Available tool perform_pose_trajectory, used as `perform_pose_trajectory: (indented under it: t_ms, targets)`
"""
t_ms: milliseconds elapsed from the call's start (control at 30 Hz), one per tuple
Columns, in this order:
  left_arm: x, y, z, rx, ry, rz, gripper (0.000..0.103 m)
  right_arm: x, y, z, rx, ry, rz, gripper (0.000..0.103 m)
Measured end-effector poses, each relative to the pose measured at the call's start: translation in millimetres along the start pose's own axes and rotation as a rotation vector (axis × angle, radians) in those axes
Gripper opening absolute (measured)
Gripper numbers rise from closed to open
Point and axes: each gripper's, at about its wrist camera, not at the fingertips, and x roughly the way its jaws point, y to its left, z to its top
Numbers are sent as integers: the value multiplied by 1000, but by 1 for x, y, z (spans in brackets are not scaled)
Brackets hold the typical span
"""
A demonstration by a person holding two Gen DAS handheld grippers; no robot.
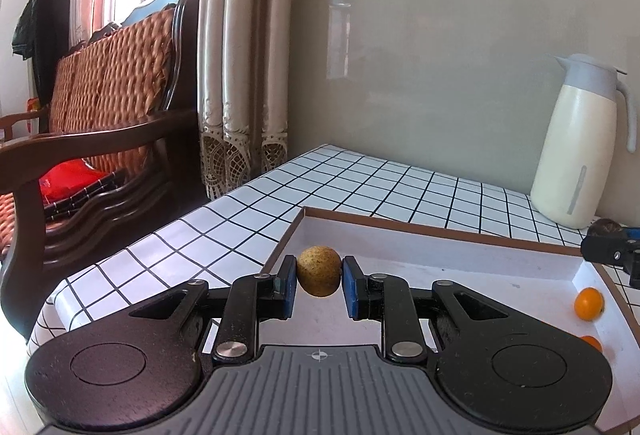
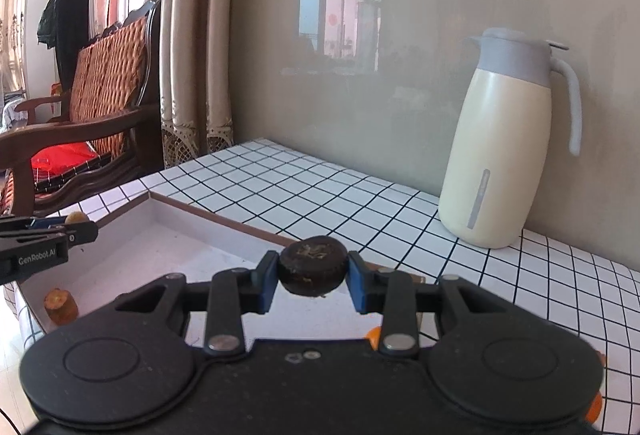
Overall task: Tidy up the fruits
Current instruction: 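Open both tools to drop the fruits into the box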
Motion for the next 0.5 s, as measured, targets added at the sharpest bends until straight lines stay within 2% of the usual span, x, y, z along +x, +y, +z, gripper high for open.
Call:
perform_pose_trajectory:
  t_ms: [67,100,133,167,200,233,267,367,500]
  targets:
    - [1,0,0,-5,-2,2,24,3,-2,2,16,22,28,30]
    - [0,-1,0,-3,-8,7,25,5,-3,3,12,33,32,34]
    - [0,-2,-1,3,-12,16,25,2,-2,2,1,10,5,50]
    - [-1,-1,-2,2,-20,19,38,-3,-3,0,0,-30,-35,66]
    - [-3,-2,-2,-1,-26,24,74,-7,-5,-1,14,-65,-56,92]
    - [-6,-2,-3,-3,-47,31,87,-10,-8,-2,32,-81,-64,94]
    - [-10,-4,-3,5,-70,46,94,-10,-10,-2,42,-81,-65,95]
    - [-15,-4,-2,12,-96,50,97,-8,-15,-5,56,-69,-69,97]
    - [-13,-5,-2,18,-84,49,98,-6,-15,-8,54,-54,-65,97]
